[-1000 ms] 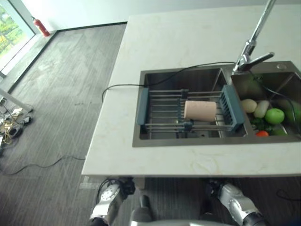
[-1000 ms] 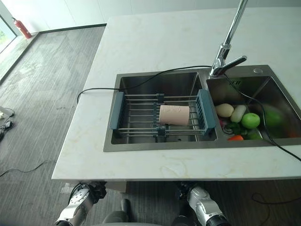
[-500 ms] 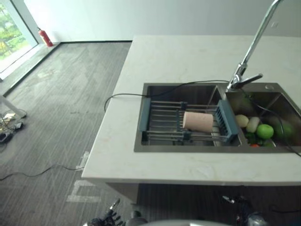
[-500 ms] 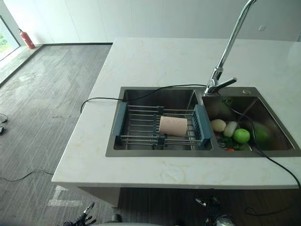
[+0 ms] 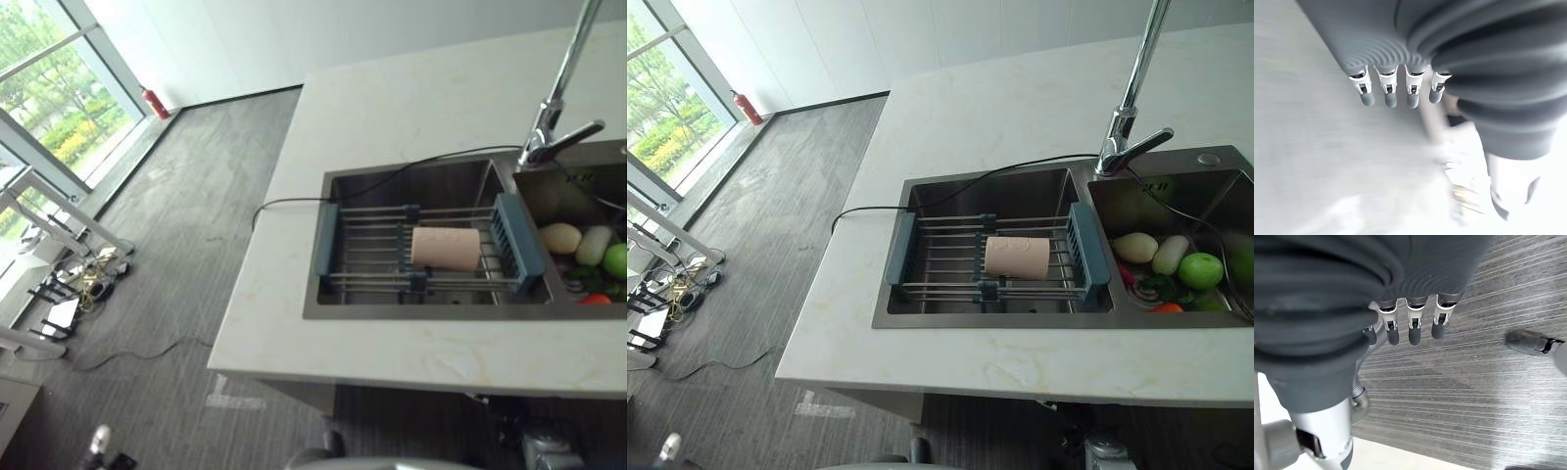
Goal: Place the dishes in the dishwasher.
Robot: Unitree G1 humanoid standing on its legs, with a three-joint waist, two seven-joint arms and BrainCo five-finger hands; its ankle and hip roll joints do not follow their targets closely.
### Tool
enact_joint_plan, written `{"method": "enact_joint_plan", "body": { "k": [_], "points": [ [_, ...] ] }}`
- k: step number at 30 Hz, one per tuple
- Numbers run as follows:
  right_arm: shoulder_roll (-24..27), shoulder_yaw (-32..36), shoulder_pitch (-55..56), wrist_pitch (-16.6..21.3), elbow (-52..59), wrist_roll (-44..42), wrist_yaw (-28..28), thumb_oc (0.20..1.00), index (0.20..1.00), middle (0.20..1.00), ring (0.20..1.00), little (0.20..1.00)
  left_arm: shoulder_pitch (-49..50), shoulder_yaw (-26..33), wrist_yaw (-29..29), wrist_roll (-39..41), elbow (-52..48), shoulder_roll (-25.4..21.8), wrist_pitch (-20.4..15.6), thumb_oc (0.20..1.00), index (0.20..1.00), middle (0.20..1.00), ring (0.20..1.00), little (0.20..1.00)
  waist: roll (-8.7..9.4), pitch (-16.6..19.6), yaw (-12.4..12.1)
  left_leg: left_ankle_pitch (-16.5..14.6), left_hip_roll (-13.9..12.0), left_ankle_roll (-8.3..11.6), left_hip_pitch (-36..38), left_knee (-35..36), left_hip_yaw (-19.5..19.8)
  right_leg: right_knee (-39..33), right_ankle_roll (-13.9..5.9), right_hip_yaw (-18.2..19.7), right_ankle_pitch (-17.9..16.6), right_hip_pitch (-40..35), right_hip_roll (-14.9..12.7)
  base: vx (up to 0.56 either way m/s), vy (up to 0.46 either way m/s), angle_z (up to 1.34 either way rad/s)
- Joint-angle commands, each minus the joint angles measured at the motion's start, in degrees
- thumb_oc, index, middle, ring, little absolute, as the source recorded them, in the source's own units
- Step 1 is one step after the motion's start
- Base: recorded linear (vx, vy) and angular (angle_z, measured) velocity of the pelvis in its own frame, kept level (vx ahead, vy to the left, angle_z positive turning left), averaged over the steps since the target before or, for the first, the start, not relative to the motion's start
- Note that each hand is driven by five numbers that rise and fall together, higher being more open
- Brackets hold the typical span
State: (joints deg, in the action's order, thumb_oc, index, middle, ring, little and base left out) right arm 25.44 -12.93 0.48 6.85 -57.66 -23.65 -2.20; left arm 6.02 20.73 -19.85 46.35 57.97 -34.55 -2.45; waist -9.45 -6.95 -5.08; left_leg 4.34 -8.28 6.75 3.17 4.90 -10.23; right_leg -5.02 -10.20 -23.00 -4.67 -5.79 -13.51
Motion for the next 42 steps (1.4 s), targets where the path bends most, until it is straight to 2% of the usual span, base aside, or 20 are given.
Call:
{"method": "enact_joint_plan", "body": {
  "k": [1,3,4,5,6,8,9,13,16,17,23,25,28,33,42],
  "points": [
    [-2.4,0.7,-2.8,0.2,4.0,-2.0,0.7,1.000,1.000,1.000,1.000,1.000,-2.0,2.2,-7.6,-12.7,-5.0,-8.1,-7.0,1.000,1.000,1.000,1.000,1.000,3.77,-3.0,-0.7,-3.3,-2.0,0.02,2.0,-3.6,-2.0,5.5,0.01,2.4,3.8,1.8,-2.5,0.03,-0.024,0.00],
    [-2.7,1.6,-1.3,-1.3,4.8,-3.1,1.1,1.000,1.000,1.000,1.000,1.000,-1.0,3.5,-9.5,-17.0,-11.9,-11.2,-9.9,1.000,1.000,1.000,1.000,1.000,3.59,-3.0,-0.6,-3.4,-2.0,-0.12,2.2,-3.3,-2.5,5.4,-0.09,2.7,3.7,1.8,-2.4,0.00,0.000,0.00],
    [-2.8,2.0,-0.8,-1.6,4.6,-3.4,1.1,1.000,1.000,1.000,1.000,1.000,-0.7,4.1,-9.5,-17.7,-14.3,-12.6,-9.7,1.000,1.000,1.000,1.000,1.000,3.57,-3.0,-0.6,-3.4,-2.0,-0.14,2.4,-3.2,-2.7,5.4,-0.08,2.8,3.7,1.8,-2.3,0.05,-0.034,-0.04],
    [-3.1,2.8,0.0,-2.2,3.8,-4.6,1.1,1.000,1.000,1.000,1.000,1.000,-0.7,5.2,-8.8,-20.8,-18.2,-15.1,-11.9,1.000,1.000,1.000,1.000,1.000,3.52,-2.9,-0.4,-3.6,-1.9,-0.16,2.6,-3.1,-3.0,5.2,-0.05,3.0,3.8,1.6,-2.2,0.06,-0.031,-0.06],
    [-3.4,3.5,0.4,-2.3,2.7,-5.0,0.7,1.000,1.000,1.000,1.000,1.000,-0.9,5.9,-8.2,-22.2,-21.6,-17.1,-12.1,1.000,1.000,1.000,1.000,1.000,3.50,-2.8,-0.3,-3.7,-1.9,-0.16,2.7,-3.0,-3.2,5.1,-0.05,3.2,3.8,1.5,-2.1,0.08,-0.026,-0.10],
    [-3.9,4.7,1.0,-2.4,0.0,-5.3,-0.1,1.000,1.000,1.000,1.000,1.000,-2.6,5.7,-7.0,-23.6,-27.8,-20.3,-11.2,1.000,1.000,1.000,1.000,1.000,3.46,-2.5,0.1,-3.9,-1.7,-0.23,3.0,-2.9,-3.6,5.1,-0.02,3.6,4.0,1.3,-1.9,0.08,-0.014,-0.09],
    [-4.2,5.6,1.1,-3.9,-1.9,-5.4,-0.9,1.000,1.000,1.000,1.000,1.000,-4.4,4.9,-5.4,-24.9,-31.6,-21.9,-11.2,1.000,1.000,1.000,1.000,1.000,3.46,-2.3,0.4,-4.2,-1.7,-0.28,3.2,-2.9,-3.8,5.1,-0.01,3.9,4.1,1.2,-1.8,0.09,-0.016,-0.03],
    [-5.0,7.1,1.2,-5.6,-7.0,-5.3,-2.5,1.000,1.000,1.000,1.000,1.000,-11.1,0.7,-0.4,-27.9,-38.7,-24.3,-10.1,1.000,1.000,1.000,1.000,1.000,3.52,-1.5,1.4,-4.5,-1.5,-0.35,3.7,-2.8,-4.5,4.9,-0.03,4.8,4.1,1.0,-1.5,0.08,-0.019,-0.09],
    [-5.3,8.7,1.6,-5.9,-11.1,-4.7,-3.1,1.000,1.000,1.000,1.000,1.000,-18.1,-4.6,5.3,-29.9,-44.4,-25.7,-8.3,1.000,1.000,1.000,1.000,1.000,3.62,-0.8,2.6,-5.1,-1.5,-0.34,4.8,-2.8,-5.5,4.4,-0.26,5.6,4.1,0.2,-1.1,0.12,-0.038,-0.24],
    [-5.3,9.4,1.8,-5.8,-12.3,-4.1,-3.5,1.000,1.000,1.000,1.000,1.000,-22.2,-7.8,8.6,-31.1,-47.3,-26.1,-6.5,1.000,1.000,1.000,1.000,1.000,3.73,-0.4,3.5,-5.2,-1.6,-0.35,5.0,-3.1,-6.3,4.3,-0.26,6.3,3.8,0.3,-0.9,0.13,-0.052,-0.24],
    [-5.4,10.2,2.5,-5.2,-13.3,-2.3,-4.5,1.000,1.000,1.000,1.000,1.000,-33.9,-19.4,15.1,-34.1,-52.2,-25.0,-2.7,1.000,1.000,1.000,1.000,1.000,4.24,-0.3,6.8,-5.8,-2.0,-0.40,5.5,-4.3,-9.0,4.1,-0.52,8.9,3.4,0.7,-0.1,0.07,-0.047,-0.41],
    [-5.4,10.4,2.9,-4.7,-14.0,-2.0,-5.4,1.000,1.000,1.000,1.000,1.000,-40.5,-26.4,18.0,-36.0,-52.8,-23.6,0.4,1.000,1.000,1.000,1.000,1.000,4.51,-0.7,8.8,-6.1,-2.1,-0.38,5.7,-4.8,-10.2,4.2,-0.78,10.5,3.3,1.0,0.2,0.08,-0.079,-0.36],
    [-5.4,10.1,2.8,-4.4,-14.5,-1.8,-6.2,1.000,1.000,1.000,1.000,1.000,-46.8,-33.3,20.7,-35.3,-51.0,-21.8,4.5,1.000,1.000,1.000,1.000,1.000,4.63,-0.9,10.9,-6.1,-2.0,-0.33,5.7,-5.2,-11.5,3.8,-1.11,12.2,2.6,1.6,0.5,0.06,-0.059,-0.39],
    [-4.9,10.2,2.5,-4.4,-14.1,-3.4,-6.3,1.000,1.000,1.000,1.000,1.000,-51.0,-39.2,22.5,-36.3,-46.5,-19.6,6.9,1.000,1.000,1.000,1.000,1.000,4.37,-1.6,12.8,-6.1,-1.8,-0.30,5.4,-5.7,-13.1,3.6,-1.49,13.6,1.7,2.5,0.3,0.02,-0.008,-0.26],
    [-3.0,11.5,3.2,-4.6,-13.0,-3.4,-6.4,1.000,1.000,1.000,1.000,1.000,-52.8,-45.0,26.0,-37.7,-39.0,-17.8,11.0,1.000,1.000,1.000,1.000,1.000,2.74,-3.2,15.6,-6.2,-0.7,-0.57,4.9,-6.4,-15.0,3.2,-2.42,15.4,0.4,3.8,-1.0,0.04,0.027,-0.13]
  ]
}}
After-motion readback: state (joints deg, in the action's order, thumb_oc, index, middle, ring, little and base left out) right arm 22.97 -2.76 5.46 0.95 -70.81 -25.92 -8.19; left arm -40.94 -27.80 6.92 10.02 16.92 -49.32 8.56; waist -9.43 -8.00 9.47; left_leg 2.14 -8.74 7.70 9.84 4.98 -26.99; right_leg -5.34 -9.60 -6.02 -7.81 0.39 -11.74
